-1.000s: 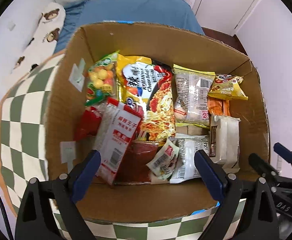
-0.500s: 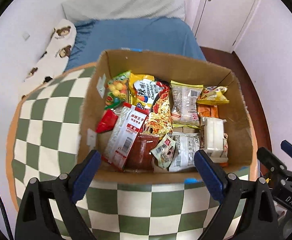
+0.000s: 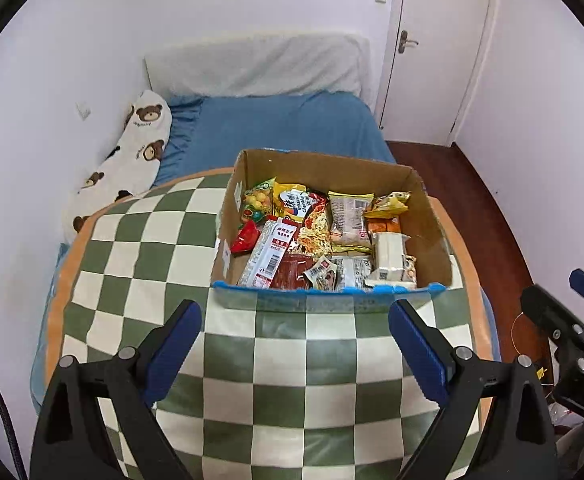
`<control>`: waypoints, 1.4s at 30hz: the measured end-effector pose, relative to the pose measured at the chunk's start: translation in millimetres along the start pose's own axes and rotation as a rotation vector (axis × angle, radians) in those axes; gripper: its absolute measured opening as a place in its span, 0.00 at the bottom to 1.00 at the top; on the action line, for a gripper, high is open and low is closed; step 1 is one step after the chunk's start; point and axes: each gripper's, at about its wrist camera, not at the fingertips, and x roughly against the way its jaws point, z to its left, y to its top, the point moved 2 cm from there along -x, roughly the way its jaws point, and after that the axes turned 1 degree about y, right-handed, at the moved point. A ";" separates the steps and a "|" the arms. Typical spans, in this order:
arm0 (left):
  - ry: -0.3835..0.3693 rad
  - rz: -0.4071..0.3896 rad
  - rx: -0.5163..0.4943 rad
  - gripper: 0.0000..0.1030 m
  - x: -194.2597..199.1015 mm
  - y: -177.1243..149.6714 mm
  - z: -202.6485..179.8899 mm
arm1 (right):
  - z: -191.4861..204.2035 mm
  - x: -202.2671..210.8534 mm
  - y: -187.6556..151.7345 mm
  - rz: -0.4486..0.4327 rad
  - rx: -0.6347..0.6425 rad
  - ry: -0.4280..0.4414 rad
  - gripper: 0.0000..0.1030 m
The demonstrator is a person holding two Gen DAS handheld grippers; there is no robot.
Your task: Organize snacks
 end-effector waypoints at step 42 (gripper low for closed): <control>0.095 -0.158 -0.003 1.00 37.4 -8.1 -7.2 | -5.3 50.3 -15.6 -0.119 -0.033 -0.084 1.00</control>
